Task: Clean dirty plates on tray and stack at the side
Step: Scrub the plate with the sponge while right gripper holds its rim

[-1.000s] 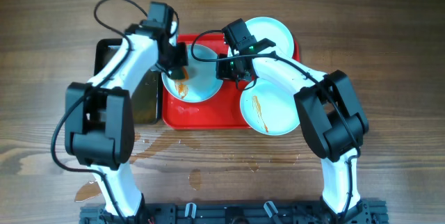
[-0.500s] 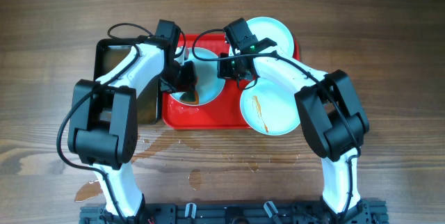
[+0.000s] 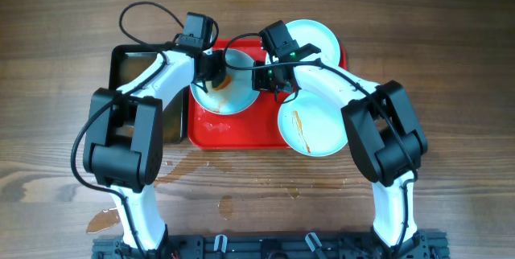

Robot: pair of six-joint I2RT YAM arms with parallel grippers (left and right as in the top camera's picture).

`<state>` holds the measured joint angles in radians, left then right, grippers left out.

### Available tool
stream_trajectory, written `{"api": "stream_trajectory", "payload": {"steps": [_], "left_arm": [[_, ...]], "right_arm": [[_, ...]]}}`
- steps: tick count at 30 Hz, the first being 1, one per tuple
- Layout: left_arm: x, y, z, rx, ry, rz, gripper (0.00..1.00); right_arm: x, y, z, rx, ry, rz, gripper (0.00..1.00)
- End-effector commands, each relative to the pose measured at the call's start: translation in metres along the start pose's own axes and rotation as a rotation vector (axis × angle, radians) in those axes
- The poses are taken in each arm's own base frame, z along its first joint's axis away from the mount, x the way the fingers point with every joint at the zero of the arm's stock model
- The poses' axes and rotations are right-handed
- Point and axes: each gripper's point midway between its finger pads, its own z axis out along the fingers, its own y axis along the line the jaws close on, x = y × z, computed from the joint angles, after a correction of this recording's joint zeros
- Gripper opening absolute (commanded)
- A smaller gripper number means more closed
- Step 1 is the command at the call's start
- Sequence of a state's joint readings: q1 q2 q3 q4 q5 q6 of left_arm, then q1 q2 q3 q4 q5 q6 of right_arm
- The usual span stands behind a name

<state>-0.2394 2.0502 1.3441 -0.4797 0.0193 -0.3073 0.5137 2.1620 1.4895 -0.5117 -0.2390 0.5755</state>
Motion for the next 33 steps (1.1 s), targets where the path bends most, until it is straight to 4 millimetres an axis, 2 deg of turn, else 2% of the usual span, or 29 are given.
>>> {"api": "stream_trajectory", "payload": {"steps": [1, 3, 6, 9, 11, 13, 16, 19, 21, 22, 24, 26, 27, 29, 31, 33], "left_arm": [[0.037, 0.044, 0.014, -0.204, 0.113, -0.064, 0.04], [0.06, 0.031, 0.012, -0.121, 0.225, -0.063, 0.04], [0.096, -0.009, -0.001, 0.136, 0.411, -0.002, 0.04], [0.105, -0.039, -0.013, 0.334, 0.467, 0.051, 0.04], [0.099, -0.043, -0.011, 0.358, 0.438, 0.059, 0.04], [0.077, -0.041, 0.001, 0.323, 0.333, 0.079, 0.04], [0.058, -0.032, 0.017, 0.252, 0.242, 0.079, 0.04], [0.04, -0.005, 0.034, 0.085, 0.149, 0.09, 0.04], [0.027, 0.037, 0.033, -0.162, 0.072, -0.015, 0.04], [0.027, 0.047, 0.031, -0.222, 0.061, -0.054, 0.04], [0.039, 0.061, 0.026, -0.304, 0.087, -0.142, 0.04], [0.058, 0.067, 0.021, -0.336, 0.158, -0.2, 0.04], [0.071, 0.062, 0.02, -0.312, 0.219, -0.209, 0.04], [0.095, 0.046, 0.016, -0.215, 0.347, -0.21, 0.04], [0.121, 0.015, 0.007, -0.021, 0.507, -0.144, 0.04], [0.134, -0.011, -0.004, 0.158, 0.593, -0.087, 0.04]], "right_arm": [[0.009, 0.01, 0.009, -0.037, 0.039, -0.015, 0.05], [0.009, 0.01, 0.009, -0.039, 0.037, -0.015, 0.05], [0.009, 0.011, 0.009, -0.042, 0.04, -0.015, 0.05], [0.009, 0.012, 0.009, -0.046, 0.038, -0.013, 0.05], [0.009, 0.012, 0.009, -0.047, 0.039, -0.012, 0.05], [0.01, 0.012, 0.009, -0.048, 0.042, -0.013, 0.05], [0.01, 0.012, 0.009, -0.048, 0.043, -0.013, 0.05], [0.01, 0.012, 0.009, -0.047, 0.044, -0.012, 0.05], [0.01, 0.012, 0.009, -0.047, 0.042, -0.013, 0.06], [0.01, 0.012, 0.009, -0.047, 0.042, -0.013, 0.06], [0.01, 0.012, 0.009, -0.047, 0.043, -0.013, 0.06], [0.01, 0.012, 0.009, -0.047, 0.043, -0.013, 0.06], [0.01, 0.012, 0.009, -0.048, 0.042, -0.014, 0.06], [0.01, 0.012, 0.009, -0.048, 0.043, -0.014, 0.06], [0.01, 0.012, 0.009, -0.048, 0.043, -0.012, 0.06], [0.01, 0.012, 0.009, -0.049, 0.043, -0.012, 0.06]]}}
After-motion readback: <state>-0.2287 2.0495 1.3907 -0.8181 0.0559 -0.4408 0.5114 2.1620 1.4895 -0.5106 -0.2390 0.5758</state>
